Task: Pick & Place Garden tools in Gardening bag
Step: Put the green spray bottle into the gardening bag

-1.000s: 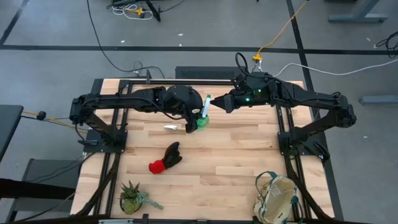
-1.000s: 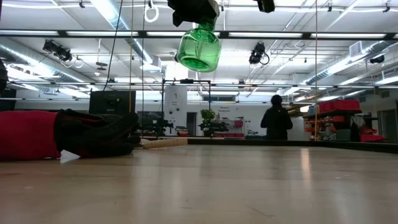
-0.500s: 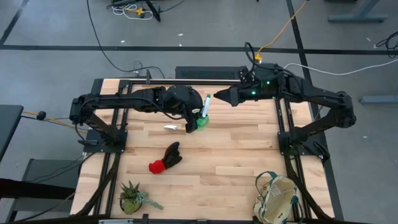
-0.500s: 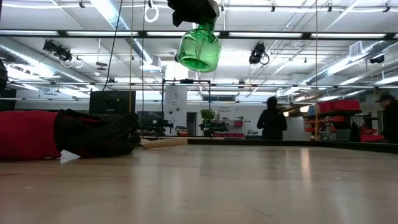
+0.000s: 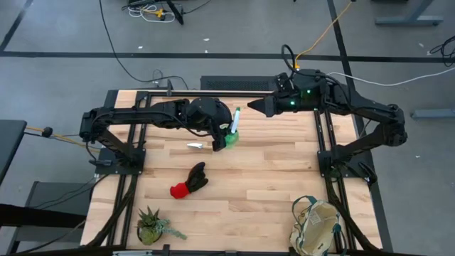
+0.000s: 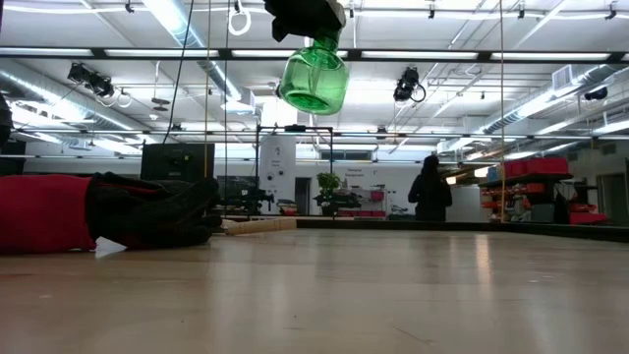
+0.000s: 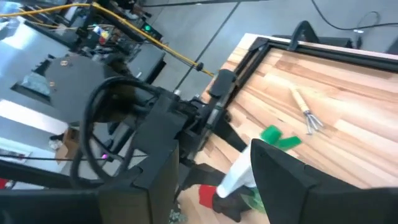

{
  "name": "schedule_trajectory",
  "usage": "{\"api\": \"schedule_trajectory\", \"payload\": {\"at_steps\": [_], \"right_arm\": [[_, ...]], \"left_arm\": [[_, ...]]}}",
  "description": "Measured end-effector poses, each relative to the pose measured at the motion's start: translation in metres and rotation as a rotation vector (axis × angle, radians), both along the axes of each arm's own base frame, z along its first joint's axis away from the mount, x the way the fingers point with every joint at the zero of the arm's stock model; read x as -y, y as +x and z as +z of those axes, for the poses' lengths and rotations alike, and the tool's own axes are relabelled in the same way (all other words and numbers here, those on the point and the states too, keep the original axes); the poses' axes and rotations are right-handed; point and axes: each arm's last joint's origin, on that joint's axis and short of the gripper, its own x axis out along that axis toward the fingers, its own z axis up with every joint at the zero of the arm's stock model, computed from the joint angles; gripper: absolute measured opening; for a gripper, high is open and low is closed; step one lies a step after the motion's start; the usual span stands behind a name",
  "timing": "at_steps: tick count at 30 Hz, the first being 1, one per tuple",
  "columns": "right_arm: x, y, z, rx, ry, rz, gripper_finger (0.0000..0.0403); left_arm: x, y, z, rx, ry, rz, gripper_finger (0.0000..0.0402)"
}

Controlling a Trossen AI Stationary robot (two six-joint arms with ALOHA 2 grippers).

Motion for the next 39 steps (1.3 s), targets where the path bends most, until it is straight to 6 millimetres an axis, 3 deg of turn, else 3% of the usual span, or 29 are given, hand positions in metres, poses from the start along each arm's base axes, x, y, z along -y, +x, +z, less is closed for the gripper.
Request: {"api": "schedule_trajectory", "payload": {"at_steps": [16,32,39], "right_arm": [[0.008,0.044,-0.045,-0.207,0.076,-0.040,0.0201],[0.014,0.049,-0.043,-0.154,-0.008,-0.228,0.0201],[0.016,0.063,-0.051,-0.148,-0.015,-0.223,0.0201]], "left_arm": [[-0.002,-0.003,-0.003,-0.050,0.067,0.066,0.0151],[-0.007,-0.005,-0.004,-0.105,0.213,0.144,0.0151],[-0.011,-0.006,-0.003,-0.110,0.237,0.159,0.0151]]}}
